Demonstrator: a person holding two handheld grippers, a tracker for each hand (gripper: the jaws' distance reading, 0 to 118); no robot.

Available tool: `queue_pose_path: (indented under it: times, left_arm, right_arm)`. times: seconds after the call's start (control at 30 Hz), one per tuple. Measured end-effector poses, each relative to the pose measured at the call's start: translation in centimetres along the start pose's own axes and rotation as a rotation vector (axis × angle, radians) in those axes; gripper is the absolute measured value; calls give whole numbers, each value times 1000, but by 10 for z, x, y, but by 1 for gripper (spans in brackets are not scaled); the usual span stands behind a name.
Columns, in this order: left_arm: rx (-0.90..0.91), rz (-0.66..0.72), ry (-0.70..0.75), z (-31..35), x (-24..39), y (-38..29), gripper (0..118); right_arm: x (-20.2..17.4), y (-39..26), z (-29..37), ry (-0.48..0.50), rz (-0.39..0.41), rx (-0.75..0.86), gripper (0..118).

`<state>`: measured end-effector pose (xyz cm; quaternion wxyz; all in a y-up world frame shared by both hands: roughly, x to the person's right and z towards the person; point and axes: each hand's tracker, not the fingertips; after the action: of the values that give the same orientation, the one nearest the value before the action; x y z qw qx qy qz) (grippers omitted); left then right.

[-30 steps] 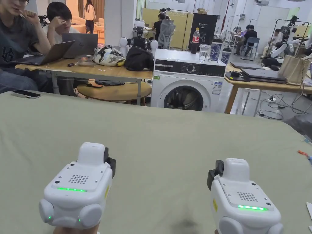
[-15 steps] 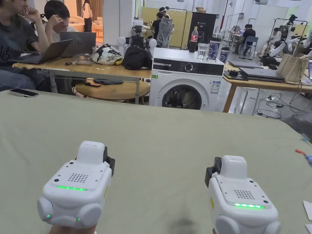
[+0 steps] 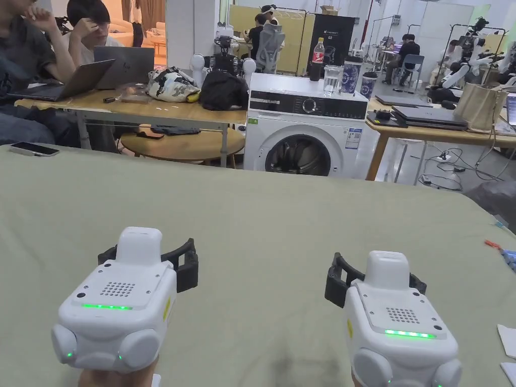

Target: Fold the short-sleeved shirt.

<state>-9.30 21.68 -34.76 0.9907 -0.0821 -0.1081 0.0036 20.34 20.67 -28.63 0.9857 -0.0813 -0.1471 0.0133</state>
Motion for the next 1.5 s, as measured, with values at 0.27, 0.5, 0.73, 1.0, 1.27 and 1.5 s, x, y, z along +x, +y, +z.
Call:
queue_pose_path:
  times: [0.27,0.5,0.73,1.0,1.27,1.5]
  left_arm:
    - [6,4,1,1,-5,-5,79]
    - [49,38,-14,3,-12,-6,79]
    - [73,-9,0,6,-8,-2,79]
    - [44,-3,-22,5,-13,-1,79]
    - [27,-24,-34,8,-15,-3,79]
    - [10,-9,-31,6,-18,-4,79]
  right_arm:
    - [3,-5,-1,4,-59,-23,77]
    - [5,0,3,67,-88,-18,77]
    - [-7,5,4,-9,-46,8,77]
    - [-8,12,6,54,-111,-10,77]
    - [-12,11,7,47,-111,-26,77]
    - [-16,9,5,5,-90,-46,80]
